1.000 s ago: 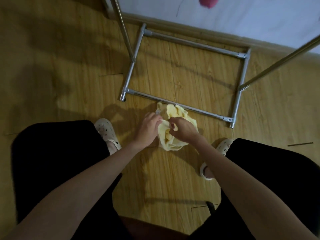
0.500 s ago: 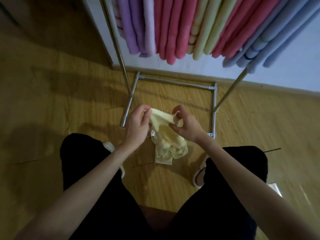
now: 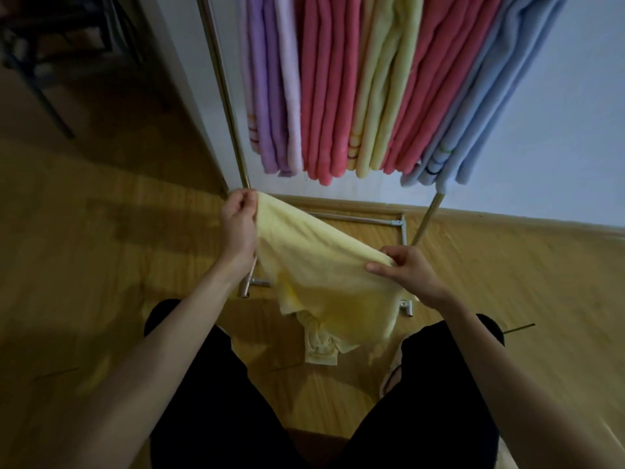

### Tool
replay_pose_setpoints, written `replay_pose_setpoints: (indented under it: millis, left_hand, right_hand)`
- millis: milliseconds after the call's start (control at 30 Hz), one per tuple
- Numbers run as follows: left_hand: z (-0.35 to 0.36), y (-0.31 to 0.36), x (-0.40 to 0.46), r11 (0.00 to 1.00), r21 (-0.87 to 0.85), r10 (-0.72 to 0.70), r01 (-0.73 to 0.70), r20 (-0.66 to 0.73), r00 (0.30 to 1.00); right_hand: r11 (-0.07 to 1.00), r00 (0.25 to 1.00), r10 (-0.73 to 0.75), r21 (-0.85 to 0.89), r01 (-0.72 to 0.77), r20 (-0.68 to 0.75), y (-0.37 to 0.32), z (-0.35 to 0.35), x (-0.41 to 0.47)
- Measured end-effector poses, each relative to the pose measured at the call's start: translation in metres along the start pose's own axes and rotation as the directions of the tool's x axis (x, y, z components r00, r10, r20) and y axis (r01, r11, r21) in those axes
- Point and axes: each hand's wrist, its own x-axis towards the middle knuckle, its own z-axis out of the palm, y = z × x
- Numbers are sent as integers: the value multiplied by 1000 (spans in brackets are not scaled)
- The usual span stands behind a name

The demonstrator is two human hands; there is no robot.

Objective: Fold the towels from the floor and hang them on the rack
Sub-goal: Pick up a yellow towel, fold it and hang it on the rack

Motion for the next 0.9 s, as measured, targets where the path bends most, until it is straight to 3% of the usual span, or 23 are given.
replay_pose_setpoints:
  millis: [167, 300, 433, 500, 567, 667, 767, 900]
  left_hand:
    - [-24, 17, 12, 998, -52, -21, 17, -75, 997]
    - [-30, 22, 15, 999, -21, -31, 29, -95, 995]
    - [-29, 23, 16, 997, 40, -59, 64, -115, 992]
    - [-29, 25, 13, 987, 148, -52, 67, -98, 994]
    - [-32, 29, 10, 963, 270, -10, 14, -17, 1000]
    - [-39, 42, 1, 905, 407, 17, -122, 252, 968]
    - [-41, 54, -9, 854, 493, -110, -165, 482, 869]
    - [-39, 68, -24, 824, 541, -258, -168, 623, 738]
  right_hand:
    - [992, 997, 73, 103, -71, -10, -2, -7, -17]
    - [984, 984, 134, 137, -117, -121, 2, -8, -25]
    - [864, 934, 279, 483, -141, -226, -5, -8, -27]
    - [821, 878, 364, 553, -144, -312, -13, -4, -22]
    - [821, 819, 408, 554, -135, -405, -19, 1, -13]
    - [852, 783, 401, 508, -128, -475, -32, 12, -4]
    - [905, 806, 331, 409, -122, -491, -46, 24, 1]
    - [958, 879, 158, 286, -25, -449, -57, 33, 7]
